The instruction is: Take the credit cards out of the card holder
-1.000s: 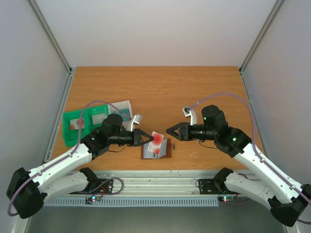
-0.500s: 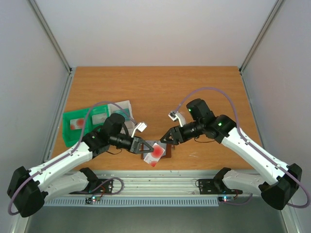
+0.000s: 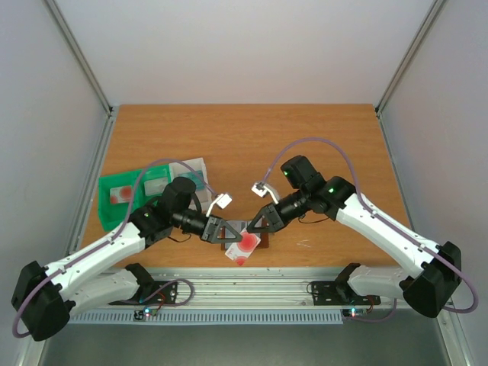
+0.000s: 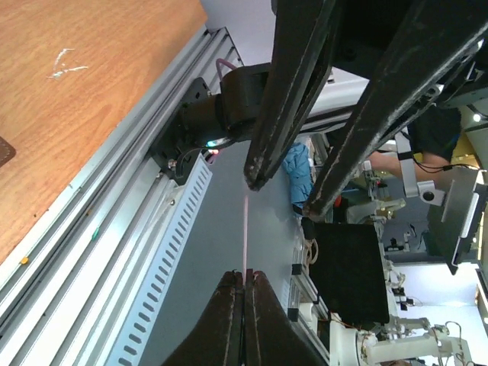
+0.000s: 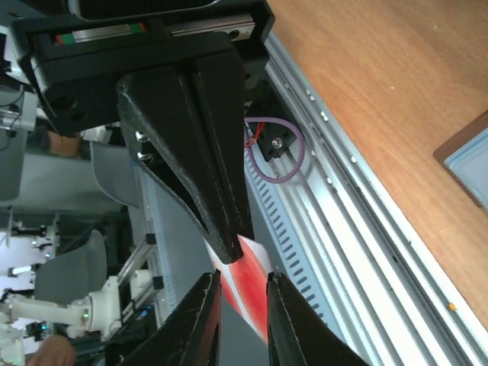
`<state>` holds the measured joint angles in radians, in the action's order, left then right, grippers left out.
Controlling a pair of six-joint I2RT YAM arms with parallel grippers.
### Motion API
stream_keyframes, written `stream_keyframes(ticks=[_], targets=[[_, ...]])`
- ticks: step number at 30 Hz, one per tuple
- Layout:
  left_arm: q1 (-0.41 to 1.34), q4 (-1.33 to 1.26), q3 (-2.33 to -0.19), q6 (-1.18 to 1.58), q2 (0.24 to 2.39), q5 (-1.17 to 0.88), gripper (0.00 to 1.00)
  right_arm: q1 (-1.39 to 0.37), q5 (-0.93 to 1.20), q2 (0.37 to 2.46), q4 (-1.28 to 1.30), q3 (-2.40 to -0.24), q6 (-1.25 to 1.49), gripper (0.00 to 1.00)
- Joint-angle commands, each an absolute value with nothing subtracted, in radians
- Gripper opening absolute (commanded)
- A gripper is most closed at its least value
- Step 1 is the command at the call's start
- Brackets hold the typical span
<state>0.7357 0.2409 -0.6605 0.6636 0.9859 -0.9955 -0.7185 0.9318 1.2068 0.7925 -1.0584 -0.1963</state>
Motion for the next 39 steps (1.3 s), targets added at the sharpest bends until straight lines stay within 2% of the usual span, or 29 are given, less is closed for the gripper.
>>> stream_keyframes(ticks=[1,5,8,13,20,22,27,32,33,35,39], targets=[[0.740,0.162,-0.695,0.657,0.988,-1.042,0.01,-0.723,1.011,1.177,0.771,-1.049,-0.224,0.17],[0.740,0.123,-0.695,0.674,0.981,-1.045,0.00,-0.723,1.008,1.162,0.758,-1.037,-0.213,0.18],[0.739,0.093,-0.688,0.697,0.965,-1.058,0.00,-0.723,0.972,1.157,0.764,-1.033,-0.212,0.32],[0.740,0.116,-0.681,0.694,0.942,-1.049,0.01,-0.724,0.845,1.137,0.782,-1.051,-0.168,0.39],[0.740,0.073,-0.676,0.710,0.952,-1.069,0.00,-0.724,0.880,1.163,0.847,-1.102,-0.189,0.43],[0.739,0.078,-0.679,0.704,0.960,-1.073,0.00,-0.724,0.912,1.171,0.863,-1.102,-0.209,0.39],[0.739,0.082,-0.686,0.683,0.975,-1.066,0.00,-0.723,1.012,1.172,0.839,-1.076,-0.213,0.17],[0.740,0.091,-0.696,0.672,0.990,-1.035,0.00,-0.723,1.090,1.174,0.785,-1.052,-0.199,0.02],[0.739,0.110,-0.704,0.663,0.993,-1.026,0.01,-0.723,1.095,1.168,0.764,-1.046,-0.187,0.01],[0.739,0.164,-0.726,0.645,0.988,-0.971,0.09,-0.723,1.090,1.158,0.729,-1.040,-0.159,0.01],[0.737,0.417,-0.828,0.599,0.955,-0.578,0.53,-0.724,0.985,1.126,0.608,-1.015,-0.036,0.01]])
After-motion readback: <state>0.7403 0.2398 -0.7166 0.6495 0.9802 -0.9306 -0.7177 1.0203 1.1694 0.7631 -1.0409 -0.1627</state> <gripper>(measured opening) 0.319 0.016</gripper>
